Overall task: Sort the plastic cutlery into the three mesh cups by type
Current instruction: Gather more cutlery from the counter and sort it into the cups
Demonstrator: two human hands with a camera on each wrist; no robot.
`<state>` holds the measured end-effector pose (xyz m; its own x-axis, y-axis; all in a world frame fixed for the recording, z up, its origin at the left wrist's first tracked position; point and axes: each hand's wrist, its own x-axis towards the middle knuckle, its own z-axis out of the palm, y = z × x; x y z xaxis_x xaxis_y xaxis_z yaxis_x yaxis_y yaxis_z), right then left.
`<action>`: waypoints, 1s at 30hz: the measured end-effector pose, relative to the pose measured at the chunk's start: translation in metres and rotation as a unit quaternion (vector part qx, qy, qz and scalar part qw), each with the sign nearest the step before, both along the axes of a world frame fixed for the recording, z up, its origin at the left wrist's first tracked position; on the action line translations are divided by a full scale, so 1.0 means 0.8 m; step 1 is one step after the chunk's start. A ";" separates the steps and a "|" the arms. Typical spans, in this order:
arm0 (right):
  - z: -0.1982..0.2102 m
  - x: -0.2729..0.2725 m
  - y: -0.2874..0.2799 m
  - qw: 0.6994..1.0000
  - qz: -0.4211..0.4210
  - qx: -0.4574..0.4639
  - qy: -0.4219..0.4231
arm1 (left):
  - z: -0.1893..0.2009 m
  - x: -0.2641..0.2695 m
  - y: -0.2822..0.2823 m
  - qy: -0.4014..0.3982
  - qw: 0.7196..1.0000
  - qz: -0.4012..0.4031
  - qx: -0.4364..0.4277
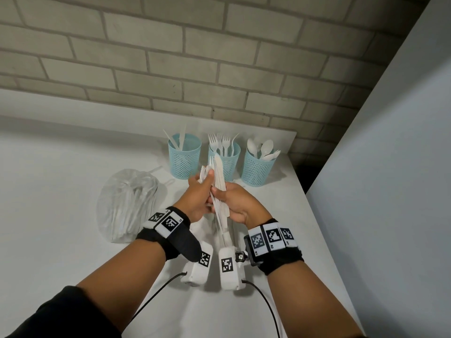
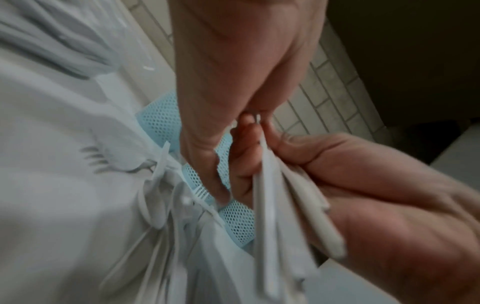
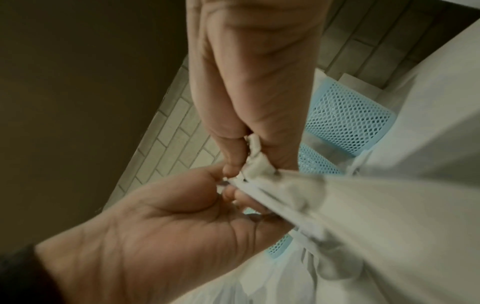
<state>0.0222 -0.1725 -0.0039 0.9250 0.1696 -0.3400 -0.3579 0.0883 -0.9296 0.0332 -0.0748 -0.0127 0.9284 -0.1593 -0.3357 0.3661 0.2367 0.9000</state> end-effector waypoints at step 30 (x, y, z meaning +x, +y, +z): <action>0.023 0.024 -0.021 0.995 -0.085 -0.051 -0.021 | -0.021 -0.007 0.010 -0.001 0.994 -0.095 -0.056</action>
<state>0.0415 -0.1896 0.0143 0.9510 -0.0239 -0.3084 -0.3070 0.0494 -0.9504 0.0279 -0.0672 -0.0291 0.8783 -0.3687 -0.3044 0.4125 0.2622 0.8724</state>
